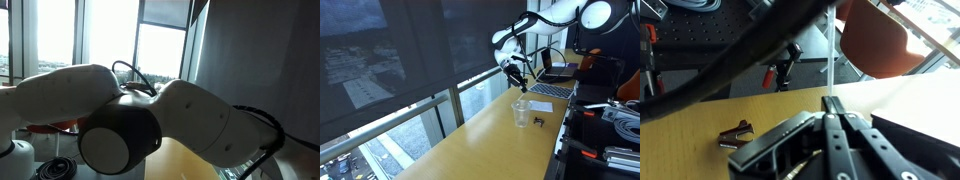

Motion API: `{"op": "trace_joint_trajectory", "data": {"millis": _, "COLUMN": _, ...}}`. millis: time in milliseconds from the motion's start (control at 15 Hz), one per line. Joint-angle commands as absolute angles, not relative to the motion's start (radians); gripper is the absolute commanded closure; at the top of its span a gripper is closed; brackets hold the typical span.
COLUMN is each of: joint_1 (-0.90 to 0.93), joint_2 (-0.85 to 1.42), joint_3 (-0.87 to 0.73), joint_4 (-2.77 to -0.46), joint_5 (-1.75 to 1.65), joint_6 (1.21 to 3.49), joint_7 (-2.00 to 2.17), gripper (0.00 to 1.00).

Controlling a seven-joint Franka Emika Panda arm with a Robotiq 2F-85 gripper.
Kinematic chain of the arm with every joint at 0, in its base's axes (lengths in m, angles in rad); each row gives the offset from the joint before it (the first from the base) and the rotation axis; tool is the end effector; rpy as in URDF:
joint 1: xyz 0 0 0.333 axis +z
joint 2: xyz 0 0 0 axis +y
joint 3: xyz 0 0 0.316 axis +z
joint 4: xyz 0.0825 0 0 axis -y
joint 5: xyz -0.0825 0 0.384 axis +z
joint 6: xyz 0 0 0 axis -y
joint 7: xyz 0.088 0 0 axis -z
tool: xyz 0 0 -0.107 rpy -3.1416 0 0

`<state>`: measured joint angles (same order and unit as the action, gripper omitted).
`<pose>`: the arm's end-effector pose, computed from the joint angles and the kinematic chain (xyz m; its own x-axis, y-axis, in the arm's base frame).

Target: Put the straw into the cup

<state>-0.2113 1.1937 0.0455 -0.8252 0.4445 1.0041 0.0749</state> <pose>0.6677 -0.0639 0.1644 0.5633 0.0904 -0.8213 -0.3971 -0.8421 -0.3650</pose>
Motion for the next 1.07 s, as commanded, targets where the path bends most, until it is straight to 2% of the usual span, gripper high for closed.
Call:
{"op": "trace_joint_trajectory", "data": {"millis": 0, "joint_1": -0.225, "joint_2": 1.213, "joint_3": 0.058, "joint_4": -0.806, "joint_5": 0.483, "joint_6": 0.977, "joint_7": 0.122, "gripper": 1.00}}
{"op": "trace_joint_trajectory", "data": {"millis": 1000, "joint_1": -0.258, "joint_2": 1.243, "joint_3": 0.060, "joint_4": -0.836, "joint_5": 0.490, "joint_6": 0.980, "joint_7": 0.133, "gripper": 1.00}}
